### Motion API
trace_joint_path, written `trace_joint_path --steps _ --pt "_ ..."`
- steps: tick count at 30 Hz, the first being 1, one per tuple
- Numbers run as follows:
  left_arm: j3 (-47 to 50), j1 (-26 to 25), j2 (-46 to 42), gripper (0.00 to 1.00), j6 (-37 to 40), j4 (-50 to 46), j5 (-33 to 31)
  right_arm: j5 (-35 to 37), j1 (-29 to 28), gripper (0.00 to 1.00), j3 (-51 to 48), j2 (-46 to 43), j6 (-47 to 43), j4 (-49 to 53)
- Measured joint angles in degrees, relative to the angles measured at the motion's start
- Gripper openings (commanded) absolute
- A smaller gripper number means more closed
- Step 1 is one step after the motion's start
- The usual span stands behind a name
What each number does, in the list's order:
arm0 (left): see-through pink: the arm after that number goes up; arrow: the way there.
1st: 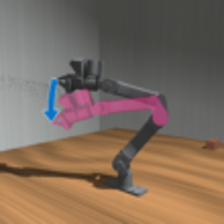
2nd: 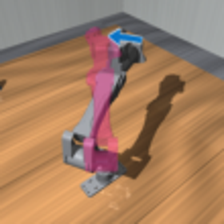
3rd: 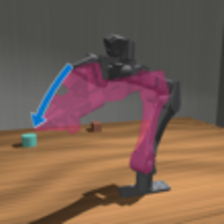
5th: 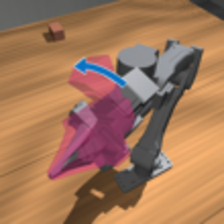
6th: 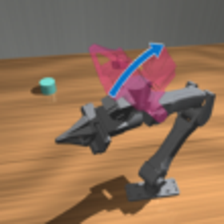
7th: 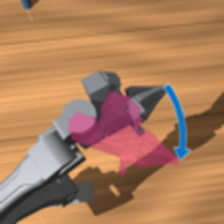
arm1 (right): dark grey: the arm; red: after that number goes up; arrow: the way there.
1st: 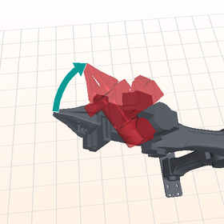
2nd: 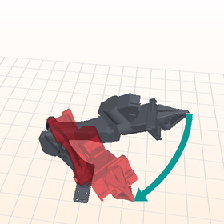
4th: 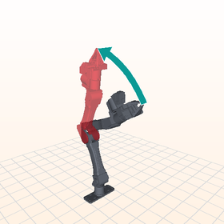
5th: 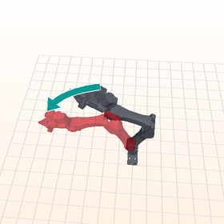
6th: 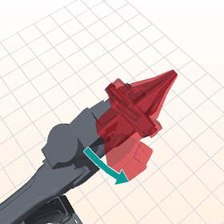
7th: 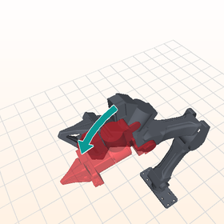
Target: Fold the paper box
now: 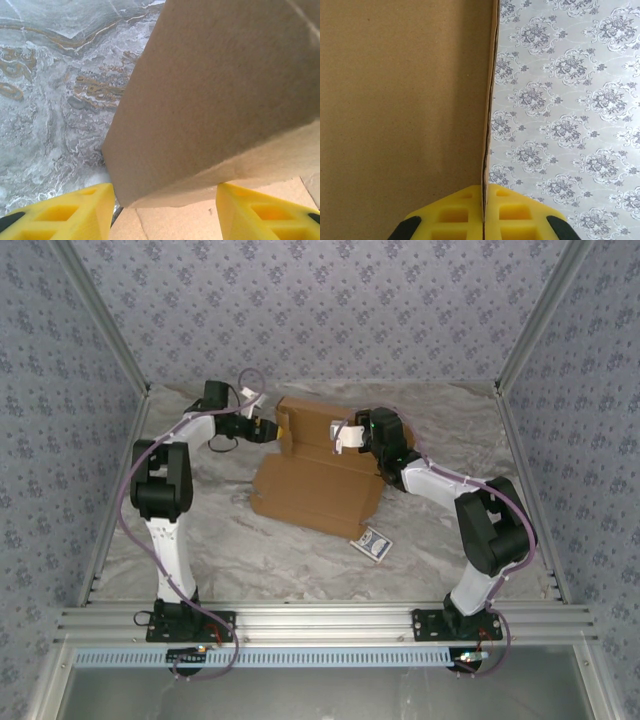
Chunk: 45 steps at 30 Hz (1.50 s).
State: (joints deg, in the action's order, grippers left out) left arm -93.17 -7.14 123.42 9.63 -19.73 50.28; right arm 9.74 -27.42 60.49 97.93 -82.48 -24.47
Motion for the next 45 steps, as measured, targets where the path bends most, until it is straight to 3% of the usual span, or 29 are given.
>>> trace_joint_path --steps 12,31,45 --pt "6.0 -0.5 -2.0 0.51 -4.5 11.1 -1.9 1.0 -0.6 0.0 -1.4 0.3 -2.7 -3.2" --pt "14.8 -3.7 -7.8 0.49 -5.3 23.1 -14.7 2.6 -1.8 0.0 -3.7 0.8 -5.0 -8.5" --pt "15.1 -5.8 -8.0 0.45 -8.6 26.4 -23.3 2.5 -1.8 0.0 -3.7 0.7 -4.8 -8.3"
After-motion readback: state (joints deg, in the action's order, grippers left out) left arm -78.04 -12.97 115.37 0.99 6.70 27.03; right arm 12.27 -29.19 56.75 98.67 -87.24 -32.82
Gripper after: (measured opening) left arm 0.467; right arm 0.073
